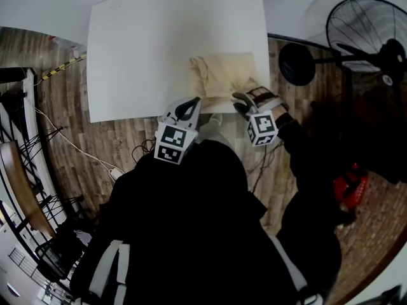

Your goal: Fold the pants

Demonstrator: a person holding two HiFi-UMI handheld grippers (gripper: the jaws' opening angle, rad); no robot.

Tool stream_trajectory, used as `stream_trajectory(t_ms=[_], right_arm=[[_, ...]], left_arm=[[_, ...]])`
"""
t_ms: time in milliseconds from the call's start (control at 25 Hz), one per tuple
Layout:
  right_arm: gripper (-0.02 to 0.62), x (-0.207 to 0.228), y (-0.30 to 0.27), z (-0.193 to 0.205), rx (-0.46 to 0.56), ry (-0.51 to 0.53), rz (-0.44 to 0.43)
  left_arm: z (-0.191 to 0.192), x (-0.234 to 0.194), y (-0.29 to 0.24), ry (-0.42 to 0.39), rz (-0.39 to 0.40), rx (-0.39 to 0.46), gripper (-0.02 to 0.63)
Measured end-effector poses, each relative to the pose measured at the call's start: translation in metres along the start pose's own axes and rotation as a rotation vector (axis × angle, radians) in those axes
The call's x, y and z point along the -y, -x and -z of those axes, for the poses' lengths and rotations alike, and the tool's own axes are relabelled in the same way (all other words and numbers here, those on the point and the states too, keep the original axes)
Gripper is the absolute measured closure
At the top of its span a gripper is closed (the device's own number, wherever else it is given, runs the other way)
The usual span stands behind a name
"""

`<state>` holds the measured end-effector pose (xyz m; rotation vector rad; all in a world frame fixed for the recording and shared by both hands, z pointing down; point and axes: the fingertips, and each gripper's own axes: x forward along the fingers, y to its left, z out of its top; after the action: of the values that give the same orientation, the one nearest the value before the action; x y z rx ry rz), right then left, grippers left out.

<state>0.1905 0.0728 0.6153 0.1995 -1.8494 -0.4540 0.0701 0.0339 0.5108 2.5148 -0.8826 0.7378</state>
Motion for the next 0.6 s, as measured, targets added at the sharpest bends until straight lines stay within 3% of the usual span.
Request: stream_trajectory(t_ms=[160, 360, 600], right_arm=[[0.448, 0.016, 0.005, -0.01, 0.008, -0.047, 0.04], [0.451, 0.049, 0.023, -0.029, 0.043, -0.183, 0.108], [0.559, 0.087, 0.036, -0.046, 0.141, -0.48, 0.235]], left_arm=[[-0.003, -0.004, 0.001, -0.011, 0.009, 0.002, 0.603], [-0.013, -0.01, 0.003, -0.019, 0.013, 0.02, 0.603], [-0.029, -0.021, 0.004, -0.019, 0.008, 0.061, 0.603]])
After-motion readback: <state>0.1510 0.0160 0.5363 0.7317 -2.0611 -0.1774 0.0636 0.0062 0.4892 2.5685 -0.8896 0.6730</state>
